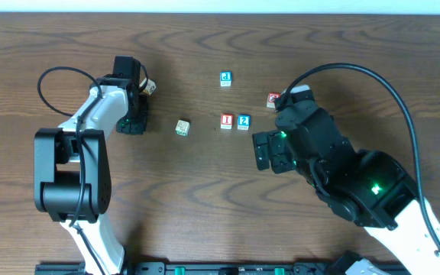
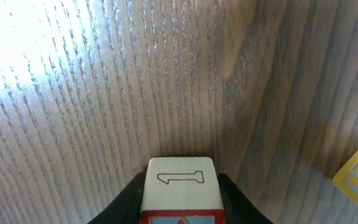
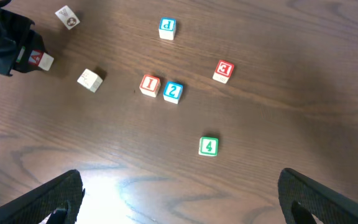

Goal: Spell out Ai2
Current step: 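Carry the A block right and lower it left of the I block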

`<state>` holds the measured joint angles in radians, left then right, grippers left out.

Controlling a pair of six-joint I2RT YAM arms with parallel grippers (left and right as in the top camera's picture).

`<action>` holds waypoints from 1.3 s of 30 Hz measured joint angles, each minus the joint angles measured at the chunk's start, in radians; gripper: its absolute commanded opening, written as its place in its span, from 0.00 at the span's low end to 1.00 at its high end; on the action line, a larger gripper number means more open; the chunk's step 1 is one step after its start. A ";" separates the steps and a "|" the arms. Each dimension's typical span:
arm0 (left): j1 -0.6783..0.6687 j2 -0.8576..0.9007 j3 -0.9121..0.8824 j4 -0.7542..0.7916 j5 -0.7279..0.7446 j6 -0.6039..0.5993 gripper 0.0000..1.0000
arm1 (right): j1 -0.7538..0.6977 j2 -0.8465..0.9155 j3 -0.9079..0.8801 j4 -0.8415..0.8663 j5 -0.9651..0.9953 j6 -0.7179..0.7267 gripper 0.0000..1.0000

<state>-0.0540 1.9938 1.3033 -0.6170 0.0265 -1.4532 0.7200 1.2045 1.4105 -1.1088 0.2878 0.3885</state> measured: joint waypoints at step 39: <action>-0.452 0.015 0.275 -0.125 -0.117 1.188 0.06 | -0.632 -0.183 0.000 0.025 -0.233 -0.163 0.99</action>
<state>-0.5060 2.0087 1.5787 -0.7422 -0.0902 -0.2649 0.0875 1.0210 1.4105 -1.0840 0.0551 0.2260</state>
